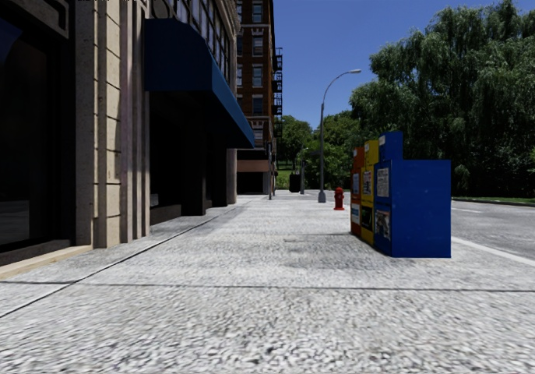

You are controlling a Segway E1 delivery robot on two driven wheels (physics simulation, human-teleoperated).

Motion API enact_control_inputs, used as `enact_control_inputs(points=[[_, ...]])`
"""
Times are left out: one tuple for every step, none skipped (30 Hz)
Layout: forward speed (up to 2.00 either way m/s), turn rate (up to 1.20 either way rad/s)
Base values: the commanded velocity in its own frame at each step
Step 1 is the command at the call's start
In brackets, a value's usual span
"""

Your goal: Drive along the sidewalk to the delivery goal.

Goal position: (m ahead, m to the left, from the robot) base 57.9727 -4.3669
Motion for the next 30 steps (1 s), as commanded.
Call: enact_control_inputs(points=[[1.89, 0.00], [1.89, 0.00], [1.89, 0.00], [1.89, 0.00], [1.89, 0.00], [1.89, 0.00], [1.89, 0.00], [1.89, 0.00], [1.89, 0.00], [1.89, 0.00], [1.89, 0.00], [1.89, 0.00], [1.89, 0.00], [1.89, 0.00], [1.89, 0.00], [1.89, 0.00], [1.89, 0.00], [1.89, 0.00], [1.89, 0.00], [1.89, 0.00], [1.89, 0.00], [1.89, 0.00], [1.89, 0.00], [1.89, 0.00], [1.89, 0.00], [1.89, 0.00], [1.89, 0.00], [1.89, 0.00], [1.89, 0.00], [1.89, 0.00]])
